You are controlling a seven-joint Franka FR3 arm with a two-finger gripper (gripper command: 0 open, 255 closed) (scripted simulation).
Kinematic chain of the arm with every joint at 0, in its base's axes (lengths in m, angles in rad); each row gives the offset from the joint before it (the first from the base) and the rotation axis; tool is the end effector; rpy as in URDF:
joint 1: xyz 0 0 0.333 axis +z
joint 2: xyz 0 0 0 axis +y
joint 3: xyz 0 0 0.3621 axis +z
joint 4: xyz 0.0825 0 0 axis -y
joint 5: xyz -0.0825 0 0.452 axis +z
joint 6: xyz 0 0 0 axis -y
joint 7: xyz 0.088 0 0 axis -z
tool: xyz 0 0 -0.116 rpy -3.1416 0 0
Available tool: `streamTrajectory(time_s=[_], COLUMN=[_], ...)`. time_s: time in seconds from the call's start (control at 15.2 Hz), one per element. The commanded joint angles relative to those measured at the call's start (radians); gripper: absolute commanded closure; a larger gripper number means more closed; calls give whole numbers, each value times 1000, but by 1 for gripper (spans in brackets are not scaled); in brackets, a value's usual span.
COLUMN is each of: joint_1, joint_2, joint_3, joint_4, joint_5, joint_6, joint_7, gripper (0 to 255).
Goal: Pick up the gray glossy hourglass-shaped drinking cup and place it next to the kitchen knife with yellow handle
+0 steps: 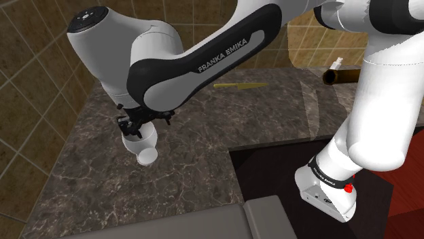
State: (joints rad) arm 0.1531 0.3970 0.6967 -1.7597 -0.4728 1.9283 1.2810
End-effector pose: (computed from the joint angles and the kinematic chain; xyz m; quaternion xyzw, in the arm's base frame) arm 0.5176 0.4742 0.3778 0.9860 -0.1282 0.0496 0.0941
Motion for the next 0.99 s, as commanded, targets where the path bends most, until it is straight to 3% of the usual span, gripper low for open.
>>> streamTrajectory(time_s=[0.0, 0.2, 0.26, 0.92], joint_1=[0, 0, 0, -1], joint_2=[0, 0, 0, -6], joint_3=[0, 0, 0, 2], joint_4=[-1, -1, -1, 5], joint_5=[0, 0, 0, 5], joint_6=[1, 1, 1, -9], joint_7=[0, 0, 0, -4], gripper=[0, 0, 255, 255])
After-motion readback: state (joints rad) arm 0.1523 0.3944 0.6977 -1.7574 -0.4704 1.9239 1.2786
